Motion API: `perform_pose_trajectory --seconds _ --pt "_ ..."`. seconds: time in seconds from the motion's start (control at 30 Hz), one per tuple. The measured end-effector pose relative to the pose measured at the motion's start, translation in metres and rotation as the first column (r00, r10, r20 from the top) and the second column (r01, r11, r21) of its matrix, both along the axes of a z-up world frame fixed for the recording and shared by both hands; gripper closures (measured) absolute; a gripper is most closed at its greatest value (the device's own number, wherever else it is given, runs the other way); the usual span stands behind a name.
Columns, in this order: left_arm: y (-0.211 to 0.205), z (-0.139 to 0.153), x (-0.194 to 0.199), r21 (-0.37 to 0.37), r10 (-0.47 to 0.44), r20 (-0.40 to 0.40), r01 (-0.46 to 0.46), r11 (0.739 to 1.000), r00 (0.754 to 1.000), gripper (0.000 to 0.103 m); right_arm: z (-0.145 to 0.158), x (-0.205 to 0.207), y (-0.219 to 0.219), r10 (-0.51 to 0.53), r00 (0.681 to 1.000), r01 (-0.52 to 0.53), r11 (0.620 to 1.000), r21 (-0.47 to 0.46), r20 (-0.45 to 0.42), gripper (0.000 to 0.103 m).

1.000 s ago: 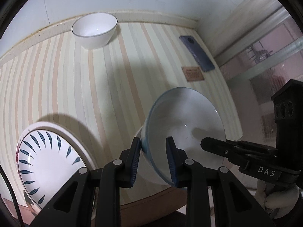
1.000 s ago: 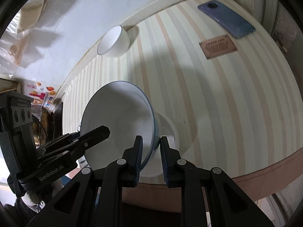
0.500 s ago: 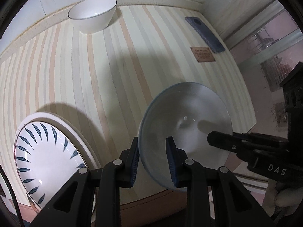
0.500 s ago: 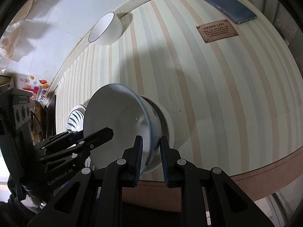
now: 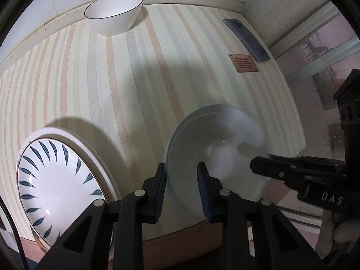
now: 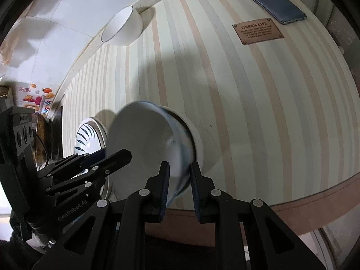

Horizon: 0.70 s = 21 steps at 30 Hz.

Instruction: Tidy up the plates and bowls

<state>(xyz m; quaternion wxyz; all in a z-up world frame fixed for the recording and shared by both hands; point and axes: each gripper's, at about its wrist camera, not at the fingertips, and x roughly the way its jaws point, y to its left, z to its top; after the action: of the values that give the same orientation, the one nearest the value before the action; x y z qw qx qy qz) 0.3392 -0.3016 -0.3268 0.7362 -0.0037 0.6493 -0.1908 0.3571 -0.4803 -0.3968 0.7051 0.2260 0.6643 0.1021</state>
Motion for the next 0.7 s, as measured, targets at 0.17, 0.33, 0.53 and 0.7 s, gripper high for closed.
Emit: perform_pose_trajectory --seconds 0.17,0.33,0.53,0.7 --pt "0.019 0.028 0.014 -0.024 0.056 0.036 -0.055 0.998 0.998 0.077 0.024 0.012 -0.021 -0.030 1.000 0.030 0.997 0.068 0.006 0.073" --pt "0.048 0.049 0.073 -0.076 0.187 0.088 -0.180 0.981 0.978 0.070 0.055 0.076 -0.032 -0.075 0.991 0.060 0.990 0.131 0.112 0.053" --pt "0.084 0.037 0.166 -0.136 0.358 0.064 -0.347 0.928 0.931 0.070 0.043 0.176 -0.007 -0.085 0.981 0.057 0.985 0.160 0.177 0.053" --pt "0.108 0.008 0.230 -0.114 0.447 0.021 -0.443 0.890 0.894 0.070 0.012 0.244 0.022 -0.069 0.986 0.042 0.985 0.167 0.154 0.053"
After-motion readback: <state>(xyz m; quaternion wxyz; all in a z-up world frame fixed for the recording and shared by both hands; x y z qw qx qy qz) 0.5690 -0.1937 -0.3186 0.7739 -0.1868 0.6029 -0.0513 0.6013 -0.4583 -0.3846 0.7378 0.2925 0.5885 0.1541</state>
